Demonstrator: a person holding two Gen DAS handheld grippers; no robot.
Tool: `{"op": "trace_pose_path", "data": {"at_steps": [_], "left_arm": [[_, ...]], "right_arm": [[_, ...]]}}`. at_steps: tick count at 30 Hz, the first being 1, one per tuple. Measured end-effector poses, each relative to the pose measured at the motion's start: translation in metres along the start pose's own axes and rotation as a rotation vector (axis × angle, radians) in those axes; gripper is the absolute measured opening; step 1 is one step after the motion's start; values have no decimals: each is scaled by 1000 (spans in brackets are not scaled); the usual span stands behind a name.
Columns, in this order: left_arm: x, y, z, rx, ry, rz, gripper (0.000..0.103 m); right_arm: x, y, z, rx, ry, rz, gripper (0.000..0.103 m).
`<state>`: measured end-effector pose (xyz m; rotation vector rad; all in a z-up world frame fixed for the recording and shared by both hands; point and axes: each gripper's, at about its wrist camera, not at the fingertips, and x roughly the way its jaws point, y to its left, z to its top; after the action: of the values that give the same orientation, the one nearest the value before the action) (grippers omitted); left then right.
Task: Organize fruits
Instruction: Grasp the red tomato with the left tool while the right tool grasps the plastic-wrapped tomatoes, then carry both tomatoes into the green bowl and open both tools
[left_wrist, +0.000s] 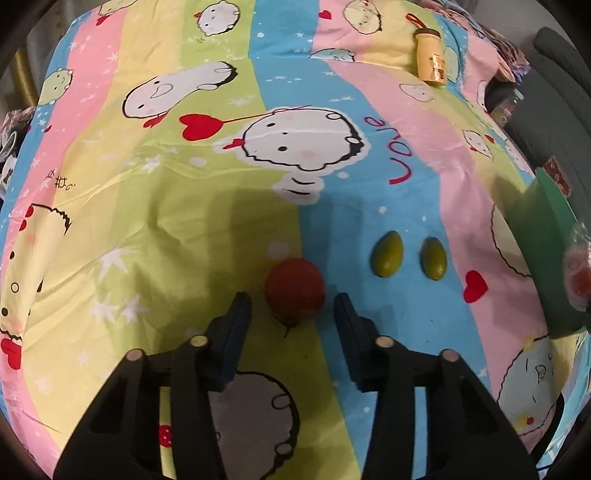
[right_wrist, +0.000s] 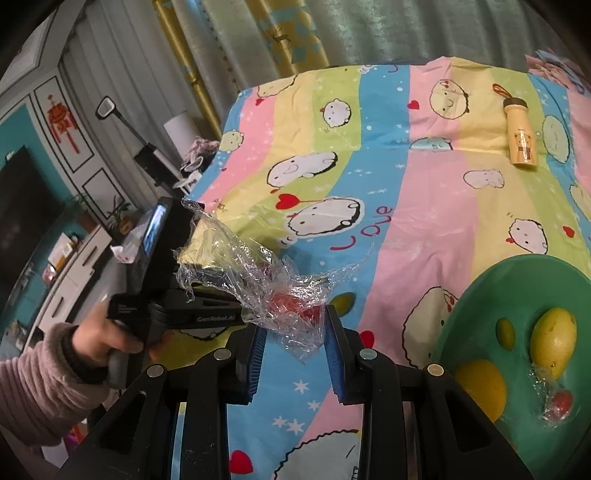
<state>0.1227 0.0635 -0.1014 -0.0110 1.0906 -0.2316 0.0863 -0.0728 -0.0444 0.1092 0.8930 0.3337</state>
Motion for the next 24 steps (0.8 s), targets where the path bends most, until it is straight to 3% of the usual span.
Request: {"op": "trace_pose_path", "data": {"at_steps": [3, 11, 24], "left_arm": [[-1, 2, 0, -28, -10, -13, 31], [-13, 2, -3, -67, -26, -56, 31], [-81, -18, -24, -67, -130, -128, 31]], "right_arm": [[-1, -2, -1, 7, -4, 1, 32], [-5, -4, -6, 24, -5, -6, 32], [-24, -1, -13, 35, -33, -7, 32]]}}
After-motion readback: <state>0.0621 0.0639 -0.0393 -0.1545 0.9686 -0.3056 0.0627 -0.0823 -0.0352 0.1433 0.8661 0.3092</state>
